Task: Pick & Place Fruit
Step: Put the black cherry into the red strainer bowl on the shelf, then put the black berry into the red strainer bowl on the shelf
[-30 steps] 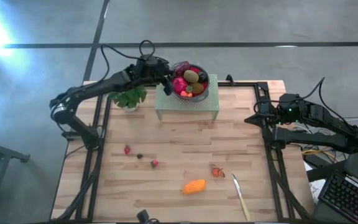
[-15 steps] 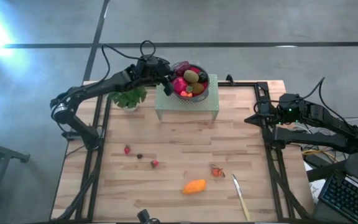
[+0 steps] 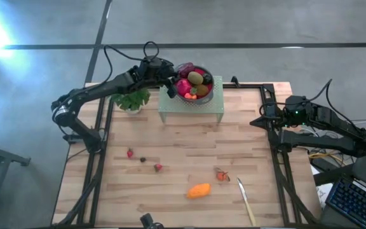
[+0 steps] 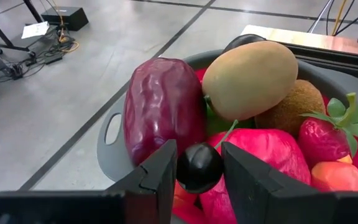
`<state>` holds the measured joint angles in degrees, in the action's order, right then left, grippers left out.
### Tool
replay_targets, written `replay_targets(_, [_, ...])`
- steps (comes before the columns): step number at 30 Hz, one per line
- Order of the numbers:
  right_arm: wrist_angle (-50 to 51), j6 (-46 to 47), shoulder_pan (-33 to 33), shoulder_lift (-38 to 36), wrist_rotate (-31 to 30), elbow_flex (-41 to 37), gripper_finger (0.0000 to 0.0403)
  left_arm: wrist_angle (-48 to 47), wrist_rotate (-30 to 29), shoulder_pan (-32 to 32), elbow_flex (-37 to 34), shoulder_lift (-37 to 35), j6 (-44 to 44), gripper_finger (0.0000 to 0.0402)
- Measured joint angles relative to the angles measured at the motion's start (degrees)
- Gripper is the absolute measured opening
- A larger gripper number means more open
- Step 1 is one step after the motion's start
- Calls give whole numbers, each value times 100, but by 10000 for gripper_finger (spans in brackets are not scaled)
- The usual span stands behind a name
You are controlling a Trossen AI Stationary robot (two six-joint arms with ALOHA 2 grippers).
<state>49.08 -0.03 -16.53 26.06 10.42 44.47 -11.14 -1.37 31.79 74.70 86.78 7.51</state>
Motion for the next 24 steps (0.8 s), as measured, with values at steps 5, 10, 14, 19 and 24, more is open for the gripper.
replay_targets(5, [0, 0, 0, 0, 0, 0, 8, 0, 0, 2, -4, 0, 2, 138])
replay_targets(10, [0, 0, 1, 0, 1, 0, 8, -2, 2, 3, -9, 0, 59, 181])
replay_targets(14, [0, 0, 0, 0, 1, 0, 8, 42, 2, 4, -11, 2, 86, 205])
replay_targets(19, [0, 0, 0, 0, 1, 0, 8, 14, 4, 4, -12, -32, 85, 210])
replay_targets(24, [0, 0, 0, 0, 1, 0, 8, -100, 27, -1, -15, -202, -120, 209])
